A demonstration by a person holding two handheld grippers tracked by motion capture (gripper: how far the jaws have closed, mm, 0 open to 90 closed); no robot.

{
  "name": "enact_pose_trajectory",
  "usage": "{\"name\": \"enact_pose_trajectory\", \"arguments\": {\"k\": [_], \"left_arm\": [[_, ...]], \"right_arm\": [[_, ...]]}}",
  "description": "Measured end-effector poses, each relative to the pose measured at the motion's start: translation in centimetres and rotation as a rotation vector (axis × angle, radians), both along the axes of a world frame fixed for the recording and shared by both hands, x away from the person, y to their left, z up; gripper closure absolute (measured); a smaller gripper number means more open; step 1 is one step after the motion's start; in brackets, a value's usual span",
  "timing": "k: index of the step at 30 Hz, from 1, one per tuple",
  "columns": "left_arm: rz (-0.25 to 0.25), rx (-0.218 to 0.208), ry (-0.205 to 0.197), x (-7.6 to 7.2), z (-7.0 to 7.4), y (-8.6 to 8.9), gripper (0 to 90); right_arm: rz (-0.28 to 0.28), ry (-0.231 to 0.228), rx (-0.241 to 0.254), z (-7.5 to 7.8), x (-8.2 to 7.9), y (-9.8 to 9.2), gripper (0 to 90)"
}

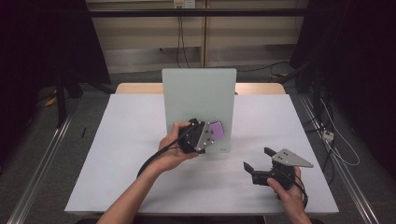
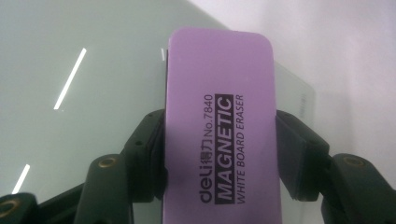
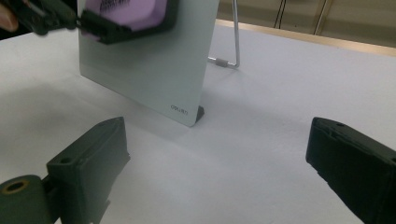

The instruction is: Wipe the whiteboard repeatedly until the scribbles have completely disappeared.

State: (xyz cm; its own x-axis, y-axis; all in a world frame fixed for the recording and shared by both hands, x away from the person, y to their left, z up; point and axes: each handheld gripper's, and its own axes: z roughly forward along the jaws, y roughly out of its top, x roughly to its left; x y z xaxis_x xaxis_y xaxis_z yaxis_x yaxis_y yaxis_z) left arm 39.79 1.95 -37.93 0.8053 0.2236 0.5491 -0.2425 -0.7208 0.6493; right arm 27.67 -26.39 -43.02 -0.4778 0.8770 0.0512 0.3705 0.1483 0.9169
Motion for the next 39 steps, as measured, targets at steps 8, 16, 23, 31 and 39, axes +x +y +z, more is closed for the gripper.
{"name": "enact_pose_trajectory", "arguments": {"k": [8, 16, 23, 31, 39], "left_arm": [[0.033, -0.13, 0.031, 1.6, 2.5, 3.3, 40.8], [0.039, -0.112, 0.017, 1.6, 2.3, 5.0, 40.8], [-0.005, 0.006, -0.005, 0.4, -0.6, 5.9, 40.8], [-0.098, 0.171, 0.007, -1.1, -4.4, 5.6, 40.9], [-0.11, 0.208, 0.018, -2.0, -6.2, 4.7, 40.8]], "right_arm": [[-0.002, -0.002, 0.001, 0.0, 0.0, -0.1, 5.4], [0.001, 0.001, 0.0, 0.0, 0.0, 0.0, 5.4], [0.0, 0.002, 0.0, 0.0, 0.1, 0.0, 5.5], [0.006, 0.007, -0.001, -0.1, 0.2, 0.4, 5.4], [0.0, 0.002, -0.001, -0.1, 0.2, 0.2, 5.5]]}}
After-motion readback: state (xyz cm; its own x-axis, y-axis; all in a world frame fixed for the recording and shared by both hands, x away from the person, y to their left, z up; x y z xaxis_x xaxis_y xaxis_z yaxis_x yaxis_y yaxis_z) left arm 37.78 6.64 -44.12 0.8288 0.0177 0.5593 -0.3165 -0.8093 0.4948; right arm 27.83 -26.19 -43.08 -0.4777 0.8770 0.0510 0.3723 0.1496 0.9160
